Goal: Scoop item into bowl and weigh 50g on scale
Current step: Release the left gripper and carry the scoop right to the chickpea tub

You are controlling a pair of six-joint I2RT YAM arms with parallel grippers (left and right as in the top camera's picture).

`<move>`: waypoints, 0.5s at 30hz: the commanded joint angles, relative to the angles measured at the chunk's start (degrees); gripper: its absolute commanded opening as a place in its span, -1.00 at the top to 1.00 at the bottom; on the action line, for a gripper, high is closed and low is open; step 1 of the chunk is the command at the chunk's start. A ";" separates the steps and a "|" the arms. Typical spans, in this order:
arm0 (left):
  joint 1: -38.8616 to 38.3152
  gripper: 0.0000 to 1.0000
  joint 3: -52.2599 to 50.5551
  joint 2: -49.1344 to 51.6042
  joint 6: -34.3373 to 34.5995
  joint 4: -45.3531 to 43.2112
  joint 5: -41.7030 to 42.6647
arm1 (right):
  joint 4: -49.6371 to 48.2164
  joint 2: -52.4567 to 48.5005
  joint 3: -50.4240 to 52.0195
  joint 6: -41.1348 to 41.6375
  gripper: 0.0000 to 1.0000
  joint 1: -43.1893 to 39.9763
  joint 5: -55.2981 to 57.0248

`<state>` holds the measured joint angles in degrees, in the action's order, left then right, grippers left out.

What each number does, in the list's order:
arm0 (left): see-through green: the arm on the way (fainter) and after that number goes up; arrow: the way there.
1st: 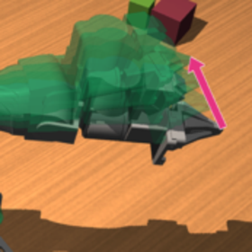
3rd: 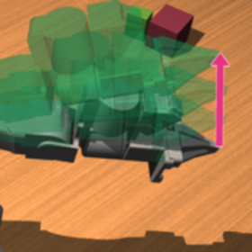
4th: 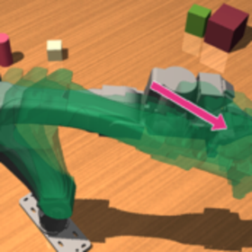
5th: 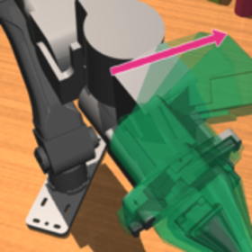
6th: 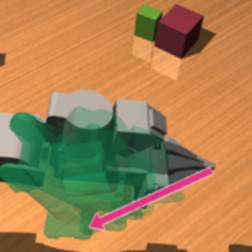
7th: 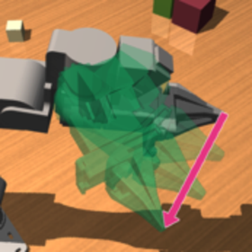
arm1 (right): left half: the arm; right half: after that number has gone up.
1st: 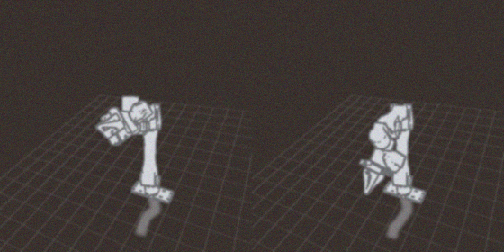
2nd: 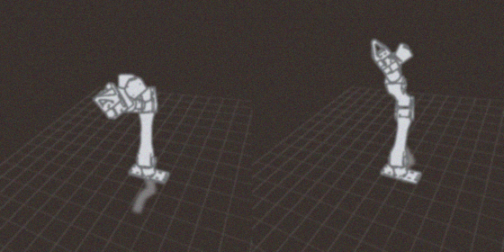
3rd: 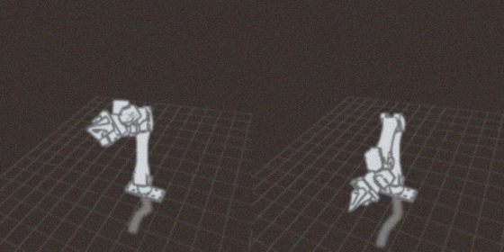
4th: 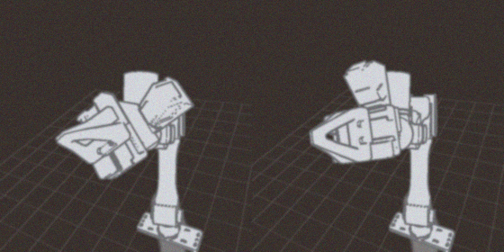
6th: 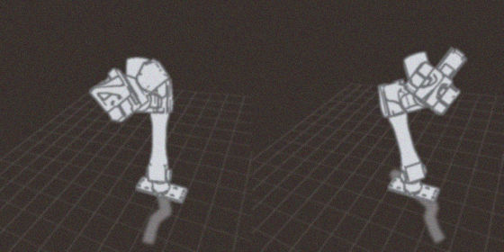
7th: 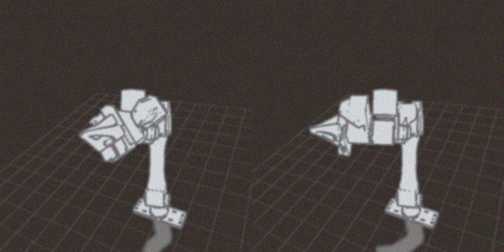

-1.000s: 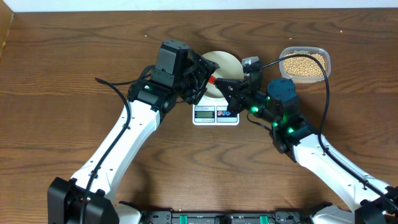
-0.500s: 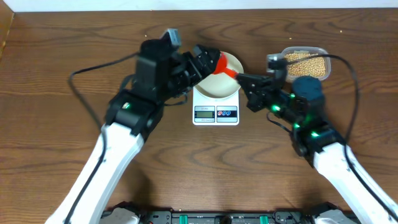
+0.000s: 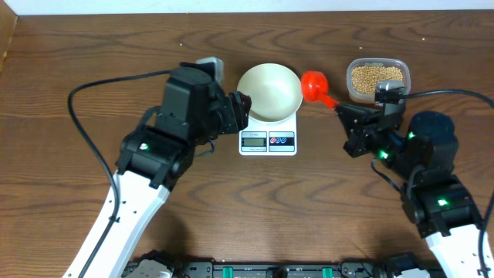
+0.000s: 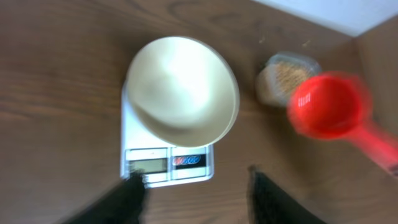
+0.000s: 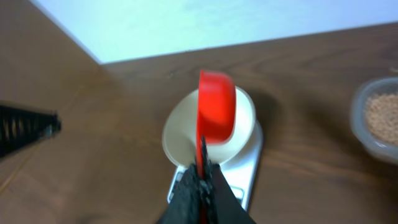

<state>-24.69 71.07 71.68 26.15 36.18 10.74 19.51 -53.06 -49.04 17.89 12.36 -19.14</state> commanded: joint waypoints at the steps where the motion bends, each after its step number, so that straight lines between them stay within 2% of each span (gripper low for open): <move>1: -2.82 0.43 0.70 1.29 -3.43 1.16 -7.17 | 4.00 -0.24 -6.27 -5.99 0.99 -1.05 5.90; 3: -4.79 0.77 0.70 2.14 -3.45 2.05 -10.08 | 8.11 -1.29 -10.01 -8.07 0.98 -1.14 8.11; 4: -5.88 0.85 0.70 2.71 -3.45 2.71 -11.69 | 9.99 -1.88 -11.72 -8.96 0.99 -1.14 9.29; 8: -9.53 0.85 0.70 6.01 -3.52 4.92 -16.17 | 14.47 -4.31 -15.85 -10.27 0.98 -1.14 13.49; 15: -13.35 0.86 0.68 14.49 -6.43 5.18 -16.35 | 15.93 -6.84 -16.00 -10.27 0.99 -1.14 17.38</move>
<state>-37.06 71.09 83.88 22.50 41.30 -3.42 35.22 -59.37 -64.16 8.99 11.73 -5.28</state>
